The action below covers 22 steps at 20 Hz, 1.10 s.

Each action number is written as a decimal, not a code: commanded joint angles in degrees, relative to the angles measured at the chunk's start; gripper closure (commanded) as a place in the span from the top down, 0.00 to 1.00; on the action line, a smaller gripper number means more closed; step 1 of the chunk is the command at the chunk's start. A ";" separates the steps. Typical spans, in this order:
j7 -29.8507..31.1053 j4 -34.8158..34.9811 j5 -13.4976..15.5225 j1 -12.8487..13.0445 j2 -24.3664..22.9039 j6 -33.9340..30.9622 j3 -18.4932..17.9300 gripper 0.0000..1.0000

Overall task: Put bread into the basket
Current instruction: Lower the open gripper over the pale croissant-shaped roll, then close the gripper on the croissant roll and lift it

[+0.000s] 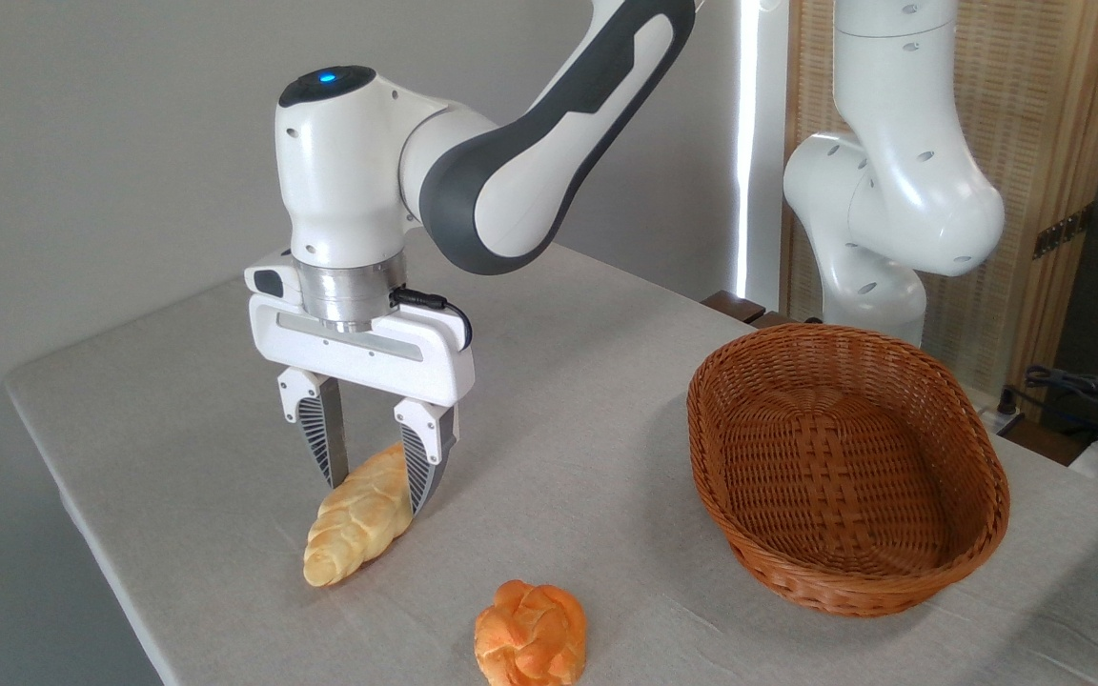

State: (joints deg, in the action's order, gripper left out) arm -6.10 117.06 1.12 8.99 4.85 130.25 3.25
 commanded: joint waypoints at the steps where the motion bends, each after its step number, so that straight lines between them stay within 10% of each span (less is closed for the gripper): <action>1: 1.17 1.42 -0.24 0.50 -0.11 2.38 -0.44 0.57; 5: -0.31 1.42 -0.24 0.50 0.16 2.12 -0.44 0.32; 15: -1.29 1.33 -0.24 0.42 0.43 1.59 -0.44 0.27; 22: -20.16 -2.09 0.37 -0.72 -9.05 -19.74 -1.41 0.29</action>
State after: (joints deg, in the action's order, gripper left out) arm -17.95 115.03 1.11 8.95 2.40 119.15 2.38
